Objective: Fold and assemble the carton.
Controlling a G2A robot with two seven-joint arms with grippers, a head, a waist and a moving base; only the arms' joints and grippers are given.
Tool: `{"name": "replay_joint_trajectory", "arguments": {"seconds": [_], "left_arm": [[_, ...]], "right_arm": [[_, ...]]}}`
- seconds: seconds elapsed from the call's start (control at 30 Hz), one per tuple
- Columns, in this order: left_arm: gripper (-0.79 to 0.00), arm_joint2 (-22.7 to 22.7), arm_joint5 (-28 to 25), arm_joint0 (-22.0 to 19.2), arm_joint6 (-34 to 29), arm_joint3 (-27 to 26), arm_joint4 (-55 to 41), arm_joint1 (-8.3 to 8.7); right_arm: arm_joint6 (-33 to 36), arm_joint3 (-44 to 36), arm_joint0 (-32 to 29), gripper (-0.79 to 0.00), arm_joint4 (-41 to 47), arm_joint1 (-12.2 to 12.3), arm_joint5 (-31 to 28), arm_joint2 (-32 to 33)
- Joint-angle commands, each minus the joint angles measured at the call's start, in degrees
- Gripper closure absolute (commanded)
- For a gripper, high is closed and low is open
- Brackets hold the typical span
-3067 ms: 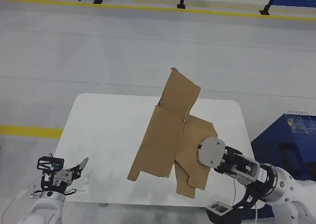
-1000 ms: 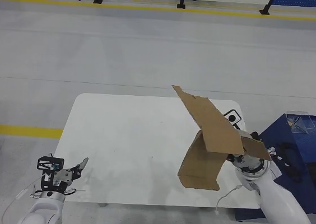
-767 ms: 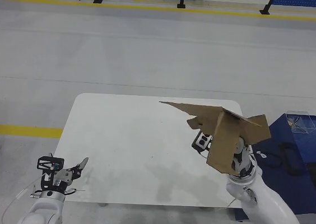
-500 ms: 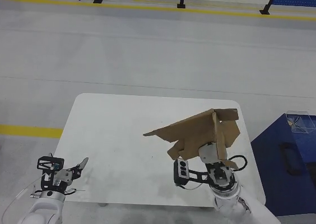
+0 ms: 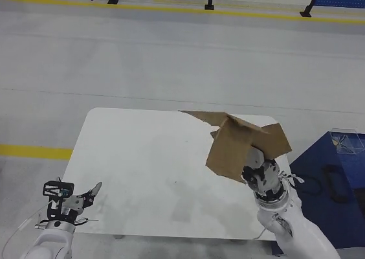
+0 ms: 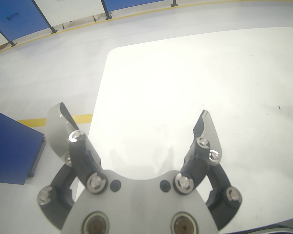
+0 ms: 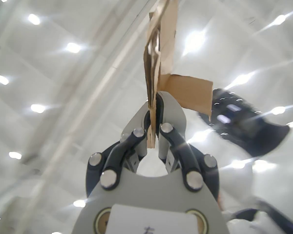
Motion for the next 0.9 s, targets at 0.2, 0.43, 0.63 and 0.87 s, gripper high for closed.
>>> {"name": "replay_joint_trajectory", "arguments": {"seconds": [0.2,0.43,0.63,0.87], "left_arm": [[-0.785,0.00,0.00,0.00,0.00,0.00,0.00,0.00],[-0.785,0.00,0.00,0.00,0.00,0.00,0.00,0.00],[-0.785,0.00,0.00,0.00,0.00,0.00,0.00,0.00],[-0.785,0.00,0.00,0.00,0.00,0.00,0.00,0.00]], "right_arm": [[16.98,5.01,4.27,0.000,-43.49,-0.14,-31.74,4.52],[18.59,9.90,8.49,0.000,-58.08,-0.35,-44.15,6.34],[17.49,10.94,9.68,0.000,-62.07,-0.25,-45.26,6.26],[17.49,10.94,9.68,0.000,-62.07,-0.25,-45.26,6.26]]}}
